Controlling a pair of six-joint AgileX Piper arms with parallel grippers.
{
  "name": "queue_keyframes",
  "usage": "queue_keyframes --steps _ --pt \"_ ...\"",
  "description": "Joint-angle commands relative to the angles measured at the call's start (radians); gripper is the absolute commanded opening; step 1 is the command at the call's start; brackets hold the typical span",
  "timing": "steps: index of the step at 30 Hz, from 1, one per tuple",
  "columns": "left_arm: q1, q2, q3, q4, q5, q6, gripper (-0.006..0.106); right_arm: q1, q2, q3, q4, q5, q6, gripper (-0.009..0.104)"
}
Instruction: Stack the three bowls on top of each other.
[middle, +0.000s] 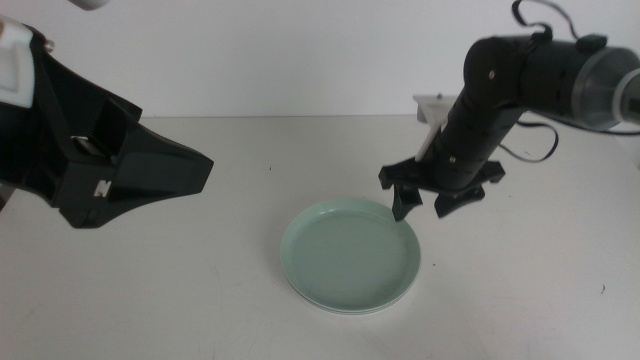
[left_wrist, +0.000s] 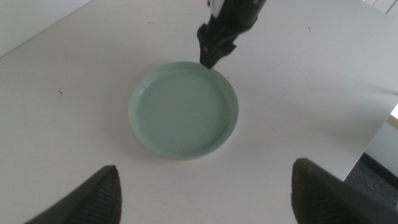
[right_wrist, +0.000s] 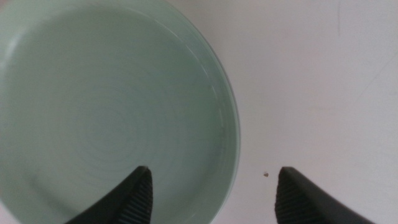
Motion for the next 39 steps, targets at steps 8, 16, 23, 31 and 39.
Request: queue_keyframes --steps 8,16,23,31,39 --pt "-0.001 -0.01 -0.024 -0.032 -0.049 -0.003 0.105 -0.003 -0.17 -0.17 -0.002 0.087 -0.076 0.054" --pt "-0.001 -0.008 -0.024 -0.023 -0.087 0.006 0.105 -0.003 -0.235 -0.232 -0.005 0.182 -0.097 0.054" --pt "-0.001 0.122 -0.043 0.238 -0.173 -0.181 0.105 -0.012 -0.289 -0.232 -0.014 0.239 -0.121 0.054" --pt "0.134 0.266 -0.089 0.374 -0.235 -0.316 0.105 -0.087 -0.366 -0.231 -0.038 0.256 -0.12 0.054" --pt "0.368 0.201 -0.014 0.132 -0.27 -0.148 0.105 -0.13 -0.482 -0.199 -0.131 0.195 -0.113 0.054"
